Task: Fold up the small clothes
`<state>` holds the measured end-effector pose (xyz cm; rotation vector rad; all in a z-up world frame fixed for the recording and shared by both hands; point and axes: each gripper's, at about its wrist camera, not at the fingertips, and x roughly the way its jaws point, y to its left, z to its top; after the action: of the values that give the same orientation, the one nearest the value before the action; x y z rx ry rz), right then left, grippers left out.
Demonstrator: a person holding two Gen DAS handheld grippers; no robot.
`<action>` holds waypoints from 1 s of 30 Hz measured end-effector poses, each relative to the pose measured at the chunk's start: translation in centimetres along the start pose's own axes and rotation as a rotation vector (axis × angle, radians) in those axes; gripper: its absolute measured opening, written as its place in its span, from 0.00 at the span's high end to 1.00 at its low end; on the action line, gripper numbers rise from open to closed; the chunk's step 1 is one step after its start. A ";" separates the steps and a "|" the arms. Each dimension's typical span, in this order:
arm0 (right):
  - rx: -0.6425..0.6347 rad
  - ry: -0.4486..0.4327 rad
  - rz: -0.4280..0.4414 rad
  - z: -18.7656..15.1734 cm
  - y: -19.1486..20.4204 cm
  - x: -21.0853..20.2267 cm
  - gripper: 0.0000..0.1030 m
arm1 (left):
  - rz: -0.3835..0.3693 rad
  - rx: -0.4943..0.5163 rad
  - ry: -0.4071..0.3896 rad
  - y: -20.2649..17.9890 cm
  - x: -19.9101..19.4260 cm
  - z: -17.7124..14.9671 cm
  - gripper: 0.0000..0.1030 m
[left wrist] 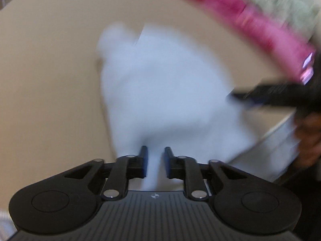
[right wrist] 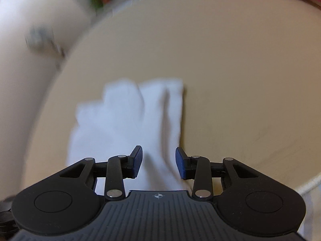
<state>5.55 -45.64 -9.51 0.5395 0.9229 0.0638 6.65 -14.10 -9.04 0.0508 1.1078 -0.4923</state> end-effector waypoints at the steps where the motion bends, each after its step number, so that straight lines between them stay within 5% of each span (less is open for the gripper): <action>1: -0.021 0.033 -0.041 -0.3 0.2 0.8 0.62 | 0.012 0.010 -0.005 -0.1 0.4 -0.9 0.93; 8: 0.017 0.030 -0.073 -1.2 0.1 0.0 0.63 | -0.019 0.065 0.012 1.2 -2.4 -0.5 0.88; 11: 0.055 -0.054 -0.070 -0.9 0.5 -1.4 0.63 | 0.016 0.119 -0.056 2.9 -5.0 0.9 0.76; 14: 0.082 -0.182 -0.047 -0.1 0.8 -3.3 0.63 | 0.067 0.170 -0.130 5.0 -7.6 2.0 0.76; 18: 0.085 -0.233 -0.028 1.5 1.1 -2.6 0.63 | 0.159 0.210 -0.234 7.8 -9.0 3.7 0.71; 21: 0.112 -0.233 -0.020 3.0 0.6 -1.0 0.63 | 0.143 0.110 -0.292 10.7 -8.7 3.7 0.70; 24: 0.159 -0.220 -0.006 4.3 0.1 1.0 0.62 | 0.157 -0.022 -0.231 12.4 -7.3 4.0 0.71; 30: 0.172 -0.168 -0.032 5.1 0.6 4.8 0.61 | 0.100 -0.024 -0.273 11.9 -6.9 5.5 0.67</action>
<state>12.55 -45.92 -10.36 0.6789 0.7761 -0.0896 13.75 -2.58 -2.95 0.0170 0.8387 -0.3835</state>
